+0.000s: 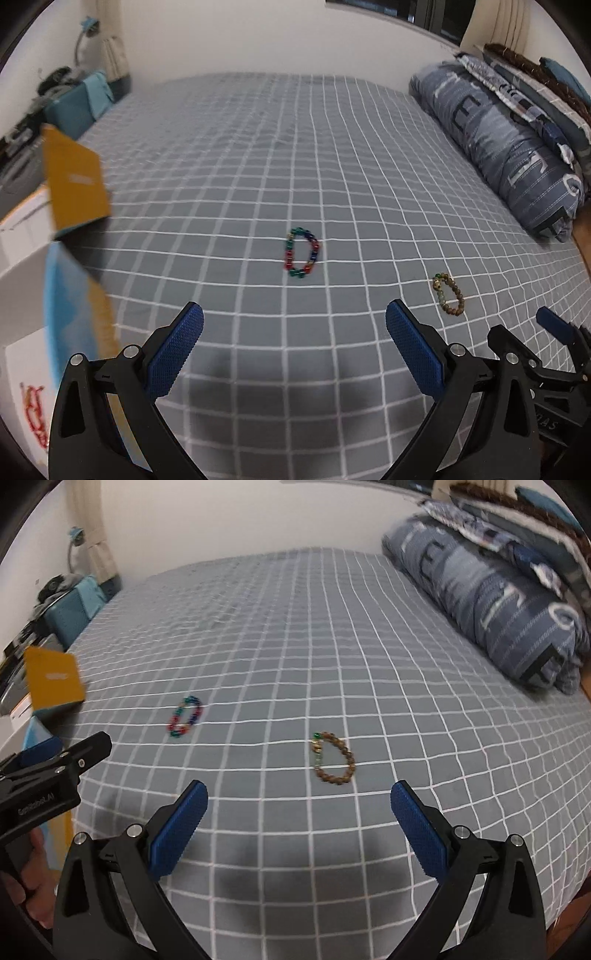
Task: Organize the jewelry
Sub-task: 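Move both tools back over the last two bracelets on the bed, then grasp the multicolour bead bracelet with left tool while right grasps wooden bracelet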
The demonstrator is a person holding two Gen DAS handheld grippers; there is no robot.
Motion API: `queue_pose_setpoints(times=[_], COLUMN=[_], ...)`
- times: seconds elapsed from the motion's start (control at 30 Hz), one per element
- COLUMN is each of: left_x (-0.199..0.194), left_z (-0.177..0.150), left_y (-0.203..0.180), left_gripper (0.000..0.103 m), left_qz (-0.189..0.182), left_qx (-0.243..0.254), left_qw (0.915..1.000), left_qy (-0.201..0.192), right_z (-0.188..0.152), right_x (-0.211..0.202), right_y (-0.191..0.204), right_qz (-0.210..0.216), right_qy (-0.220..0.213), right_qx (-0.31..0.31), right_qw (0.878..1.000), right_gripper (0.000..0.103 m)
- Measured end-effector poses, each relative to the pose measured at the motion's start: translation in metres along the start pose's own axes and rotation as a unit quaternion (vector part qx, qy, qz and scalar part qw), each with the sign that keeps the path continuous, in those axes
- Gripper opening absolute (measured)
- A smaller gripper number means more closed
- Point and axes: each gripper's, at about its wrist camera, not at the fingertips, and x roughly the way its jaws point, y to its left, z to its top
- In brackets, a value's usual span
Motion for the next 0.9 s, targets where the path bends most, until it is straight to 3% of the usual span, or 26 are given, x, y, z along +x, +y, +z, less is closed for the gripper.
queue_pose_setpoints(times=[0.3, 0.53, 0.9], left_x=[0.067, 0.115, 0.163], left_z=[0.026, 0.032, 0.026], left_y=[-0.021, -0.016, -0.004], left_gripper=[0.097, 0.097, 0.097], left_qz=[0.007, 0.013, 0.023], left_qx=[0.029, 0.018, -0.004], left_qw=[0.9994, 0.9989, 0.9980], left_qy=[0.018, 0.041, 0.059], right_z=[0.012, 0.016, 0.010], right_x=[0.064, 0.097, 0.129], right_y=[-0.021, -0.030, -0.028], right_qz=[-0.002, 0.004, 0.006], right_qy=[0.042, 0.054, 0.080], right_qx=[0.001, 0.004, -0.005], right_qw=[0.999, 0.999, 0.997], right_gripper=[0.095, 0.094, 0.069])
